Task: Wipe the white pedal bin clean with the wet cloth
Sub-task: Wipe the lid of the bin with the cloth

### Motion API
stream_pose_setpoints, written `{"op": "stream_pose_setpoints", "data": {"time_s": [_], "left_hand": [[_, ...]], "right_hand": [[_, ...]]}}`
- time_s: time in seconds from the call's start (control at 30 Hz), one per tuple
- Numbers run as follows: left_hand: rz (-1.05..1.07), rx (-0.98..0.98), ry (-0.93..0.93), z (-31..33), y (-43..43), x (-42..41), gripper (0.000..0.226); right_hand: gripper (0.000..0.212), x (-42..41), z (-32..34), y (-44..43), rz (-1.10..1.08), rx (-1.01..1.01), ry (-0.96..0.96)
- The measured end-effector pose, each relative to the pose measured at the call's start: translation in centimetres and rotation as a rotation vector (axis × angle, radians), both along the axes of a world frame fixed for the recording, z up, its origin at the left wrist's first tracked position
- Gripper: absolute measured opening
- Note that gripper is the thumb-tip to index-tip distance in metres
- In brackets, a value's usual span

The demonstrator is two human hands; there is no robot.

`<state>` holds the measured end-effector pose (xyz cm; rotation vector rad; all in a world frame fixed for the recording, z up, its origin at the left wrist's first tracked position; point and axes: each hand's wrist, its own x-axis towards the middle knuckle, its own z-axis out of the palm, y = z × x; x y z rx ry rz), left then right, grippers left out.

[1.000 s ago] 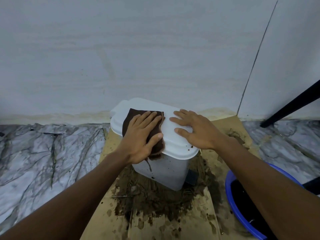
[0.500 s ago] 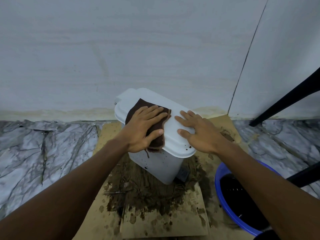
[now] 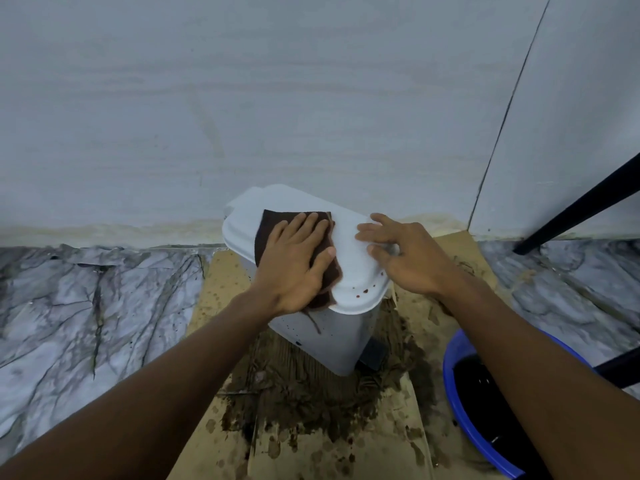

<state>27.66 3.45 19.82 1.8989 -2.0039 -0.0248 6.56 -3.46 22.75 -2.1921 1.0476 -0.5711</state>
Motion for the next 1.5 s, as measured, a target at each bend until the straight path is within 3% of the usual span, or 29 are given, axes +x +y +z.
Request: {"op": "stream_pose_setpoints", "data": {"time_s": [0.23,0.37,0.67,0.8,0.93,1.17,1.37,1.5], "left_hand": [[-0.002,0.170,-0.077,1.9,-3.1,-3.8,0.061],[-0.114,0.203,-0.140,2.2,-3.4,-5.5,0.062],[-0.146,0.062,-0.083,0.7,3.0,-1.5,0.070],[-0.065,-0.019,-0.148,-0.7,3.0,-3.5,0.075],[-0.124,-0.070,-0.138,-0.9,2.0,-3.0,0.073],[-0.175,-0.038,-0.016,0.9,3.1,3.6,0.073],[-0.235,0.030,-0.019,0.5,6.9,5.1,0.074],[-0.213,0.098,0.168,0.6,7.1,3.3,0.075]], "right_hand": [[0.038,-1.3,0.0,-0.1,-0.057,-0.008,0.010],[0.035,-1.7,-0.1,-0.1,-0.046,-0.102,0.023],[0.036,0.1,-0.5,-0.1,-0.090,-0.040,-0.060],[0.040,0.2,-1.0,-0.5,-0.117,0.002,-0.068],[0.040,0.2,-1.2,-0.9,-0.143,0.037,-0.097],[0.041,3.6,0.2,0.5,-0.068,-0.026,-0.109],[0.045,4.4,0.8,2.1,-0.009,-0.030,-0.020],[0.042,3.2,0.7,2.2,-0.054,-0.009,-0.021]]}}
